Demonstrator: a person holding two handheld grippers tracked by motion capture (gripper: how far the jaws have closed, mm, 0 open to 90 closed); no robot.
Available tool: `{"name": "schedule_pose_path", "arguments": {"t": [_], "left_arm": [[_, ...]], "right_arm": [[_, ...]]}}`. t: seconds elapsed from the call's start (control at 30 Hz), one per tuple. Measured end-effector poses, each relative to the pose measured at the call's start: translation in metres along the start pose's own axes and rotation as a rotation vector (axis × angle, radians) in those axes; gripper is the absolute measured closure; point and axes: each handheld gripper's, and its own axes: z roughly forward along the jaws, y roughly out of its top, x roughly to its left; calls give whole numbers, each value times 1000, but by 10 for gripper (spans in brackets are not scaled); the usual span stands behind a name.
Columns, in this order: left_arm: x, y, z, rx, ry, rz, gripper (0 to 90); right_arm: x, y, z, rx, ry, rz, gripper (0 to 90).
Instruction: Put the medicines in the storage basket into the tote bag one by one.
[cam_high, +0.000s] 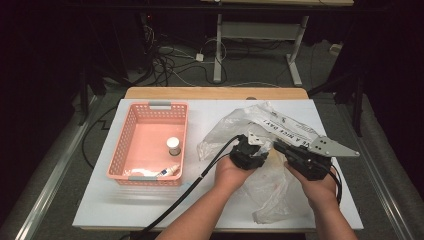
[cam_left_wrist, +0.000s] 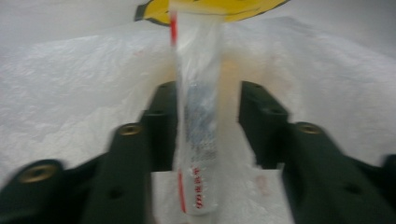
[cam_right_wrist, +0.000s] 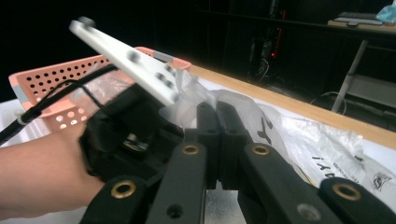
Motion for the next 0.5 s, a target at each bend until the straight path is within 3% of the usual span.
{"name": "schedule_pose_path", "arguments": {"t": [0.13, 0.37, 0.5], "left_arm": [[-6, -12, -15, -13, -36, 10, 455], [1, -36, -39, -11, -103, -5, 348], [4, -52, -49, -9, -89, -26, 252]], "right_arm": [[-1, -4, 0, 13, -2, 11, 900], [3, -4, 1, 30, 3, -15, 900], [4, -5, 1, 32, 3, -18, 900]]}}
